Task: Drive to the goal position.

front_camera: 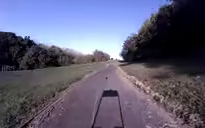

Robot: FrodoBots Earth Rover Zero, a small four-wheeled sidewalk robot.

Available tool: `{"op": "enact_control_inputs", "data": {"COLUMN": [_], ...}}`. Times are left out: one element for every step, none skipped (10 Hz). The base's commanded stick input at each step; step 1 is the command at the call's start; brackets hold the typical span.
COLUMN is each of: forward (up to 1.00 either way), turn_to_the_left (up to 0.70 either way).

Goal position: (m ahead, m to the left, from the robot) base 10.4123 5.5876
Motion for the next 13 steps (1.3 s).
{"op": "enact_control_inputs", "data": {"forward": [0.50,0.50,0.50,0.50,0.50,0.50,0.50,0.50,0.50,0.50,0.50,0.50,0.50], "turn_to_the_left": [0.00,0.00,0.00,0.00,0.00,0.00,0.00,0.00,0.00,0.00,0.00,0.00,0.00]}}
